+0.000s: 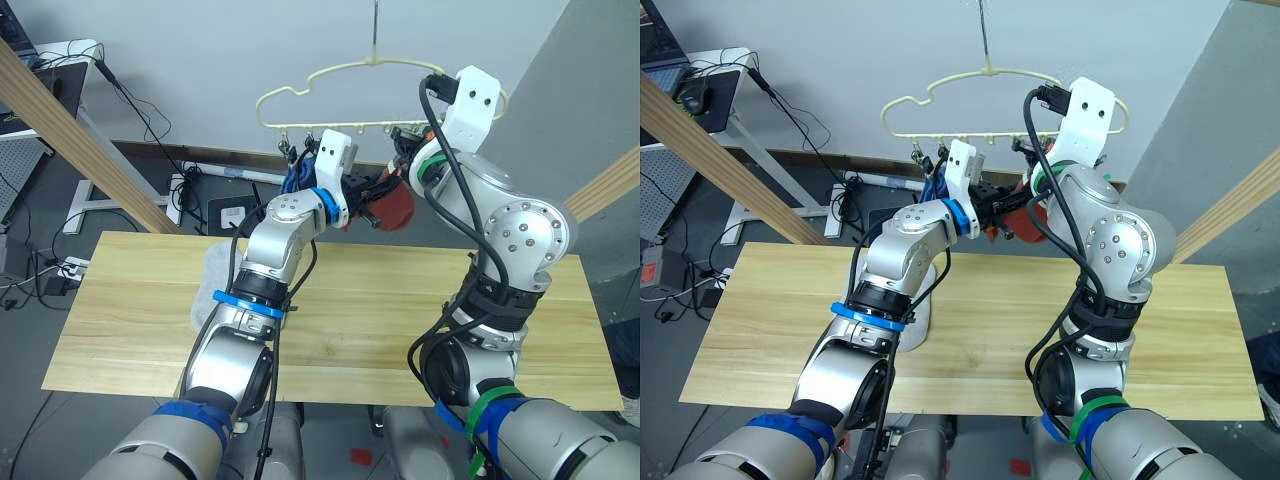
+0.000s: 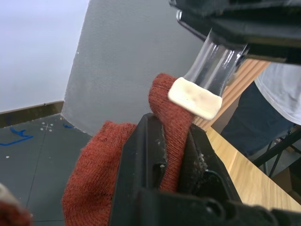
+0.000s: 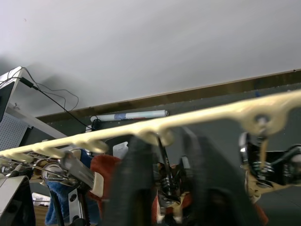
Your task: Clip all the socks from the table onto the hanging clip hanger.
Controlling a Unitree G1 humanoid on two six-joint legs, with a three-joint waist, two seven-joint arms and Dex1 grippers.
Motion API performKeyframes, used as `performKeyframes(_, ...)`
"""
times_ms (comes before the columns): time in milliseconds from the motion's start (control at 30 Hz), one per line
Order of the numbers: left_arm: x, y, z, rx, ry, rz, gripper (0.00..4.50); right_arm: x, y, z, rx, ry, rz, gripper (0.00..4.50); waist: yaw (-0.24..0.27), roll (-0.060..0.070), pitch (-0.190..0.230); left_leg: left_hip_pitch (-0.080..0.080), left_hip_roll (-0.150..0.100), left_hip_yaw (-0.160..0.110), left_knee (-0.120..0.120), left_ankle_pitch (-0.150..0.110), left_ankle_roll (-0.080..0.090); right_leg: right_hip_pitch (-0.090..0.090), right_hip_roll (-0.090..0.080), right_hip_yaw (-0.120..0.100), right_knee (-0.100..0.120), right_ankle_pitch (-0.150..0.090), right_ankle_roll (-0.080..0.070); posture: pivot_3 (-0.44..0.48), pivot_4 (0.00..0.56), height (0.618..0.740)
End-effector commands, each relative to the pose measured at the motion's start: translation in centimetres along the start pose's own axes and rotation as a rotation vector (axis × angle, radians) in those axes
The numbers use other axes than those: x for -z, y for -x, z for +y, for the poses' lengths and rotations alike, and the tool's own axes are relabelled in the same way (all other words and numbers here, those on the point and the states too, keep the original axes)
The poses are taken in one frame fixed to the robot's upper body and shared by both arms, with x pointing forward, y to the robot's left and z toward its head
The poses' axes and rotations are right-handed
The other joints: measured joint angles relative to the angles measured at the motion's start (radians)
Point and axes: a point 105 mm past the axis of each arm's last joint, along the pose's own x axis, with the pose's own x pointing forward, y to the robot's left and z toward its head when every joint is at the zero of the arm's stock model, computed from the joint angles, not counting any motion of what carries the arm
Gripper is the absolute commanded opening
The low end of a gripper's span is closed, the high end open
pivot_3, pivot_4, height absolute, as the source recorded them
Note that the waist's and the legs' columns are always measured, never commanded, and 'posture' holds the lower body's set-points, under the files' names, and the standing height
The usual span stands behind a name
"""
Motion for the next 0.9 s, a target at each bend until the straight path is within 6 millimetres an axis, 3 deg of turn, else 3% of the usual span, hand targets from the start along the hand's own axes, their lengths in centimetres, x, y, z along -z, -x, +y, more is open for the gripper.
performKeyframes(33, -2.2, -0.4, -1.0, 0.038, -0.033, -0.066, 0.62, -0.2, 0.6, 3.4, -0.114, -0.046, -0.019, 2.51, 0.000, 0.000, 0.000, 0.000, 0.000, 0.000, 0.000, 0.000, 0.000, 0.000, 0.000, 0.000, 0.000, 0.000, 0.000, -0.059, 0.351, 0.740)
performKeyframes(200, -2.3, -0.4, -1.0, 0.045, -0.032, -0.064, 0.62, -0.2, 0.6, 3.3, -0.107, -0.041, -0.020, 4.31, 0.000, 0.000, 0.000, 0.000, 0.000, 0.000, 0.000, 0.000, 0.000, 0.000, 0.000, 0.000, 0.000, 0.000, 0.000, -0.061, 0.347, 0.740)
performKeyframes(333, -1.9, -0.1, -1.2, 0.061, -0.011, -0.040, 0.62, -0.2, 0.7, 3.2, -0.110, -0.036, -0.020, 4.31, 0.000, 0.000, 0.000, 0.000, 0.000, 0.000, 0.000, 0.000, 0.000, 0.000, 0.000, 0.000, 0.000, 0.000, 0.000, -0.061, 0.343, 0.740)
performKeyframes(733, -0.2, 2.6, -1.6, 0.058, -0.024, 0.043, 4.18, 2.0, 2.4, 1.9, -0.197, 0.090, 0.074, 4.34, -0.001, 0.000, 0.000, 0.000, 0.000, 0.000, 0.000, 0.000, 0.000, 0.000, 0.000, 0.000, 0.001, 0.000, 0.000, -0.059, 0.329, 0.740)
performKeyframes(900, -0.1, 4.1, -2.5, 0.084, -0.011, 0.059, 4.18, 3.7, 4.1, 0.9, -0.254, 0.185, 0.130, 4.34, -0.001, 0.000, 0.000, 0.000, 0.001, 0.000, 0.001, 0.000, 0.000, 0.000, 0.000, 0.000, 0.001, 0.000, 0.000, -0.062, 0.323, 0.740)
